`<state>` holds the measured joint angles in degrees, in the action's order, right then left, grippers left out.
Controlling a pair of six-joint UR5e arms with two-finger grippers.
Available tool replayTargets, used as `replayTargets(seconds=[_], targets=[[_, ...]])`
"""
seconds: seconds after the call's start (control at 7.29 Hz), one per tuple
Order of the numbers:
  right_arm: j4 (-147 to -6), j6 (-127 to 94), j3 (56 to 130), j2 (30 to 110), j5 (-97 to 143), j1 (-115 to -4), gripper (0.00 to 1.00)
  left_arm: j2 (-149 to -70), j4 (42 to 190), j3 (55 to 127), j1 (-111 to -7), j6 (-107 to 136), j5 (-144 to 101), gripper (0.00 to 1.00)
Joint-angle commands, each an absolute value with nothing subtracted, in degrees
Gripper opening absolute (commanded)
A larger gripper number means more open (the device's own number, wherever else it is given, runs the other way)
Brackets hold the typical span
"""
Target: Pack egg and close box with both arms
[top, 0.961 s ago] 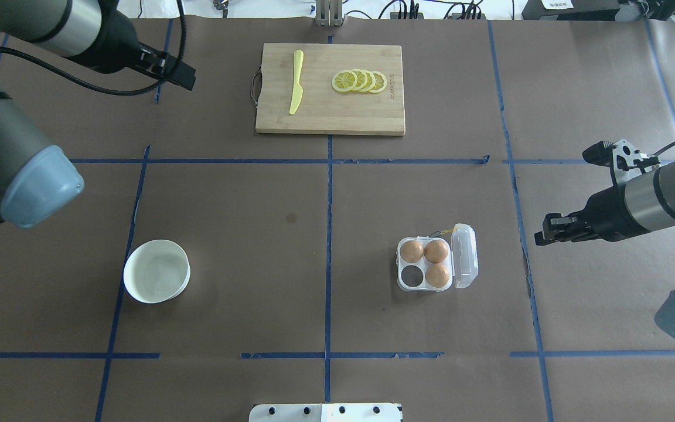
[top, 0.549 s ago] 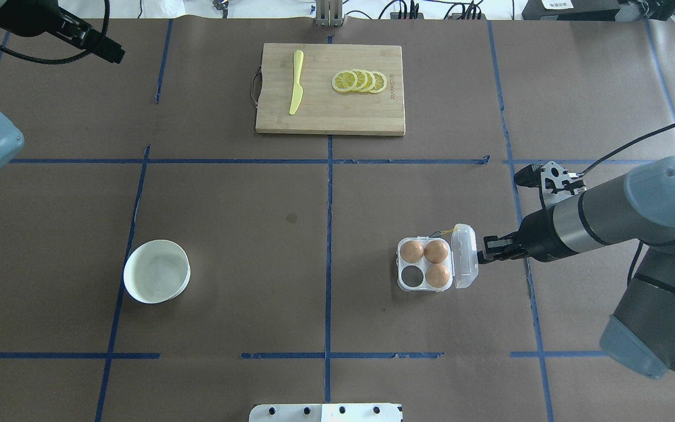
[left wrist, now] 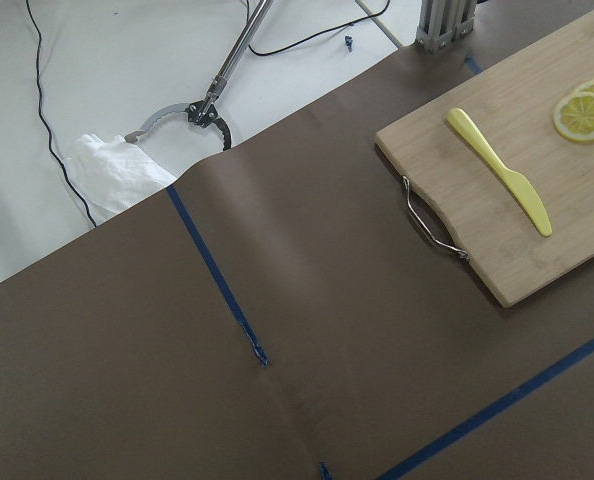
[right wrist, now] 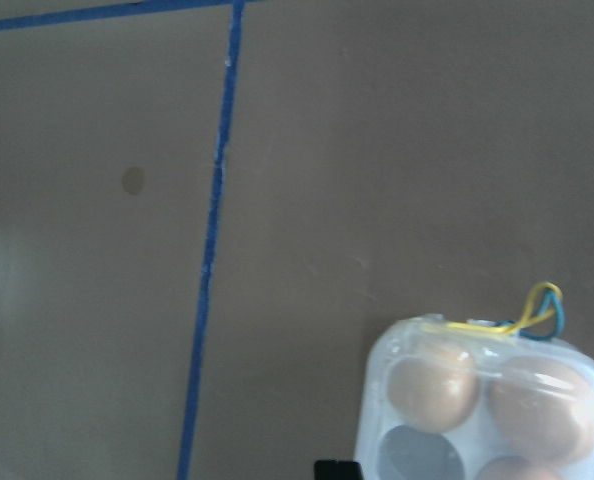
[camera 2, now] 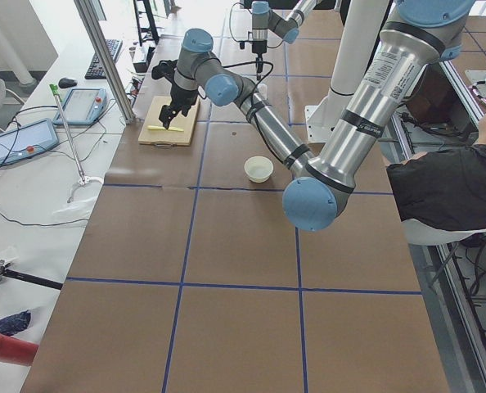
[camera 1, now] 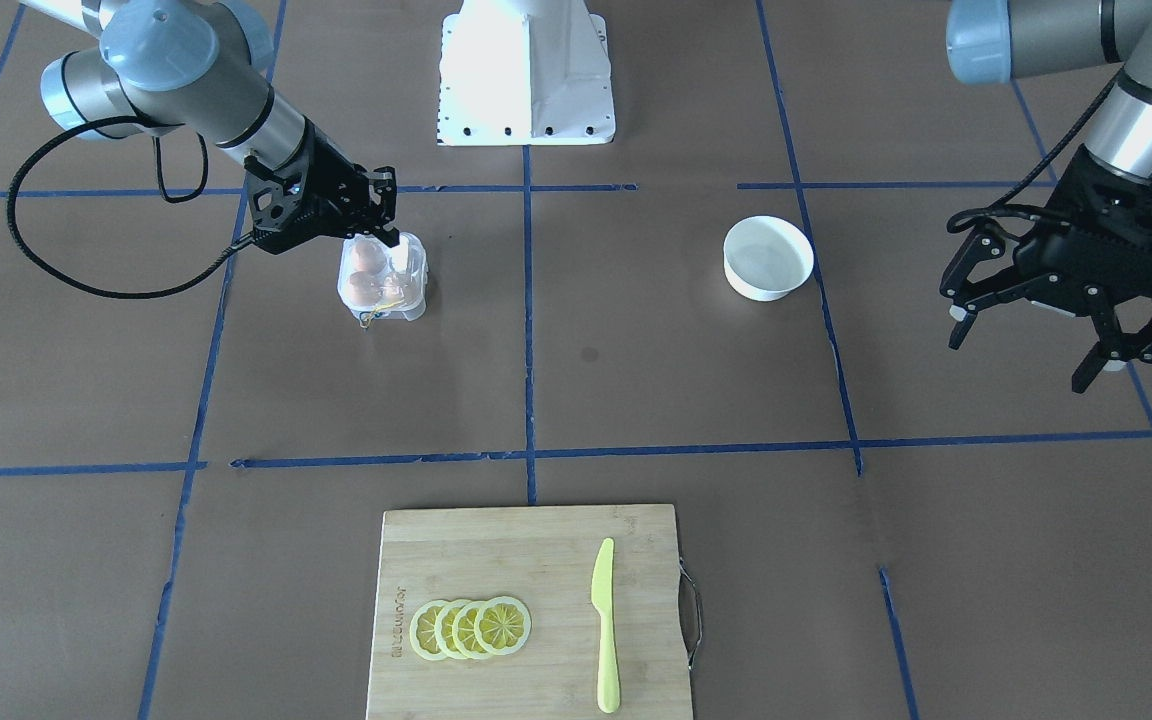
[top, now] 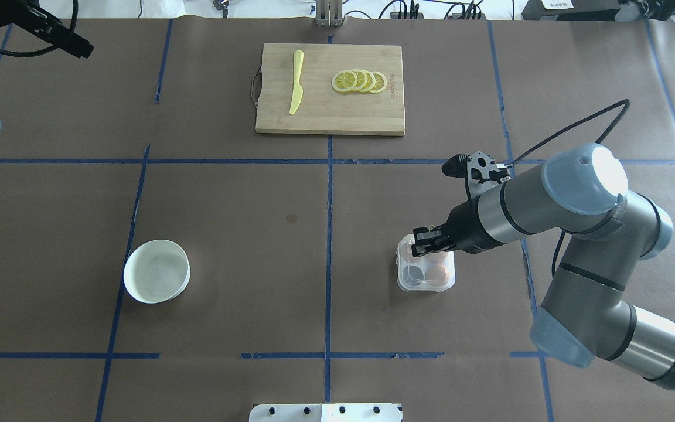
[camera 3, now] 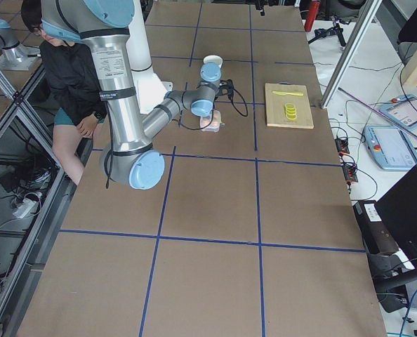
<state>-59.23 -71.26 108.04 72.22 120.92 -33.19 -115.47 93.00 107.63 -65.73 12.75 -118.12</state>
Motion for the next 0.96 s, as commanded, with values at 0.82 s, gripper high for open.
replayTargets(seconds=[0.82], targets=[[-97.7,-45.7,111.9,67.3,119.1,-53.9,1.00,-104.6,89.3,97.2,-83.6,-8.4,-124.2,1.00]])
